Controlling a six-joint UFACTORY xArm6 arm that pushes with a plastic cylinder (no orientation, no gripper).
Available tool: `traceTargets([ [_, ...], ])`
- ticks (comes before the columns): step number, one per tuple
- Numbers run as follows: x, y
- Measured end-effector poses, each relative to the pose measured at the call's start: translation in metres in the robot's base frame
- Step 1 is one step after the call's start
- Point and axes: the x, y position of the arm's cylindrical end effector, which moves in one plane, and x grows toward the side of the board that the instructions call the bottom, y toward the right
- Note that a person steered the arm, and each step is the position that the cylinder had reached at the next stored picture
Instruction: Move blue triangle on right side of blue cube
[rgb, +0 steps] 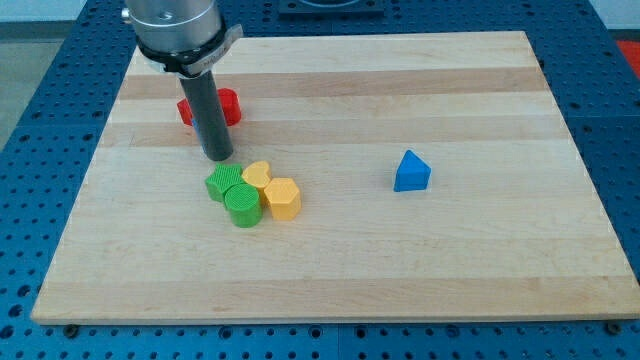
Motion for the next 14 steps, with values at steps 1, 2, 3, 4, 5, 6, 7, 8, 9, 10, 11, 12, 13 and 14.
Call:
traceTargets([
  [1,0.0,-0.003],
  [2,-0.002,-0.003],
  [3,-0.004,-0.001],
  [4,-0.016,0.063],
  [5,-0.025,0.155],
  [6,-0.024,0.263],
  [7,0.019,0.324],
  [8,0.059,0.341],
  [9,0.068,0.316],
  [10,0.057,0.268],
  [11,0.036,0.206],
  [12,0.019,0.162],
  [13,0.019,0.165],
  [14,0.047,0.192],
])
